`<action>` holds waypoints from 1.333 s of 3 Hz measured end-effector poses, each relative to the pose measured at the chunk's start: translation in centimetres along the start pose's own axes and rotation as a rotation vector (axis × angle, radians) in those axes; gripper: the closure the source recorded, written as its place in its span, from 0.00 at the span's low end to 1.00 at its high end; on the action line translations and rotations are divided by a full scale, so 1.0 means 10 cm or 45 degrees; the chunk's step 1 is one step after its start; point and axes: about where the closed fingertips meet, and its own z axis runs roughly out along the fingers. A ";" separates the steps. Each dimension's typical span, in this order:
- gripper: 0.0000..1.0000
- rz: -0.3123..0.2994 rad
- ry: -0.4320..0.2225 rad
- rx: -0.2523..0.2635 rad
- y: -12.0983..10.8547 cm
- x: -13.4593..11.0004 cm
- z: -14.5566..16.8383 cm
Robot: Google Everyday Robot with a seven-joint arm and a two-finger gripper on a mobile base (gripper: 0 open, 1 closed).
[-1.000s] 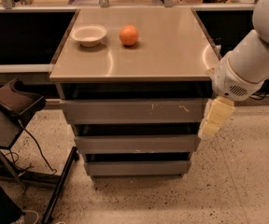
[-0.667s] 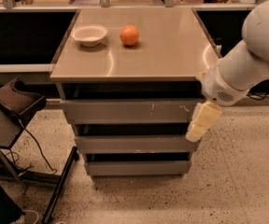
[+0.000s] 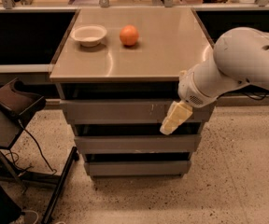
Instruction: Open top drawer
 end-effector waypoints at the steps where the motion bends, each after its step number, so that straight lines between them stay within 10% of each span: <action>1: 0.00 0.000 0.000 0.000 0.00 0.00 0.00; 4: 0.00 0.183 -0.057 -0.027 -0.26 0.23 1.31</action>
Offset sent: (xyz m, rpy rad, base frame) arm 0.0173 0.0184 -0.0505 0.0902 0.0469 0.0132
